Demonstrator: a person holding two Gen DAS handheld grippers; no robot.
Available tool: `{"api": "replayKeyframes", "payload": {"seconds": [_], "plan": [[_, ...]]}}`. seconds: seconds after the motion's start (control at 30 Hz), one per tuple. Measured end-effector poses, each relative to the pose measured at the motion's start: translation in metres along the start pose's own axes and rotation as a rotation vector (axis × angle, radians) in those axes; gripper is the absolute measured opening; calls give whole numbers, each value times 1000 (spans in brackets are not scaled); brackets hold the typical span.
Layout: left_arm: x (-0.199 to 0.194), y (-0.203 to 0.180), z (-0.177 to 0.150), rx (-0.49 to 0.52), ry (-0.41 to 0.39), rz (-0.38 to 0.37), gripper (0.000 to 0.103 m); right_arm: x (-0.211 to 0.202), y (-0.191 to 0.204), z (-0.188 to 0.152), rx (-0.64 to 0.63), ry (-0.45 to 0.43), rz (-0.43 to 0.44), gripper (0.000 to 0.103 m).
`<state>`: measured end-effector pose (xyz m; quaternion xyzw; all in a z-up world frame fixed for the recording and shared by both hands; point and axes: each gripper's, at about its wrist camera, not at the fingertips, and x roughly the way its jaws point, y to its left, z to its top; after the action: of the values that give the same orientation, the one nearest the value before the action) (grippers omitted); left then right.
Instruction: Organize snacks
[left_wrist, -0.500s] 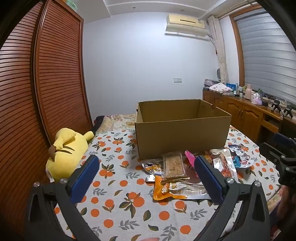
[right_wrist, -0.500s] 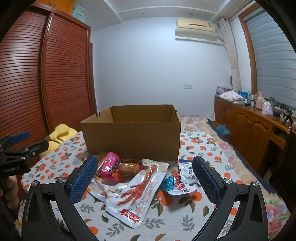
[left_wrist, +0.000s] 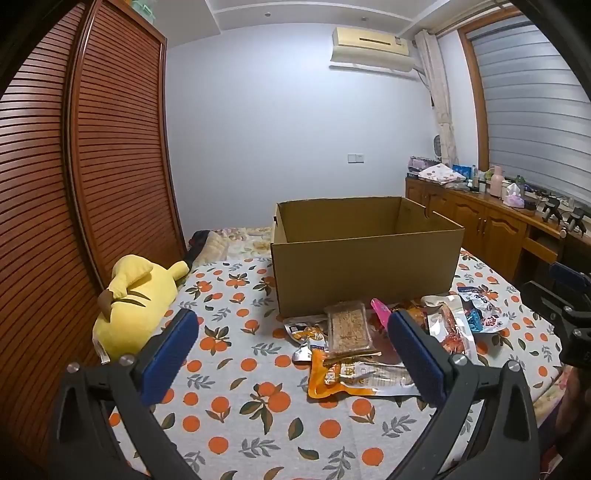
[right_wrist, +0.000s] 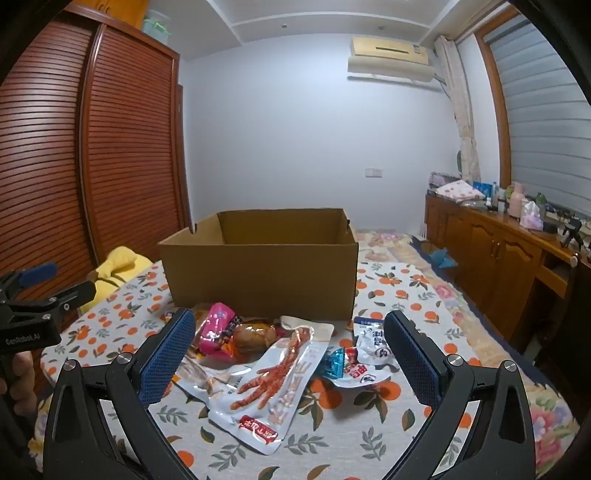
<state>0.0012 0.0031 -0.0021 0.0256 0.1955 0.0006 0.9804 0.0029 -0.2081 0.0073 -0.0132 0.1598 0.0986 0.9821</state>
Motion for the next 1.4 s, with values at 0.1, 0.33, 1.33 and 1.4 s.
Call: {"api": "replayKeyframes", "payload": {"seconds": [0.1, 0.33, 1.33, 1.4], "plan": [[0, 0, 0, -3, -1, 0, 103, 0, 0, 0, -1, 2, -3, 103], [0, 1, -1, -1, -2, 11, 103, 0, -1, -2, 0, 3, -3, 103], [-1, -3, -4, -5, 0, 0, 103, 0, -4, -1, 10, 13, -11, 103], [-1, -2, -3, -5, -2, 1, 103, 0, -3, -1, 9, 12, -11, 103]]}}
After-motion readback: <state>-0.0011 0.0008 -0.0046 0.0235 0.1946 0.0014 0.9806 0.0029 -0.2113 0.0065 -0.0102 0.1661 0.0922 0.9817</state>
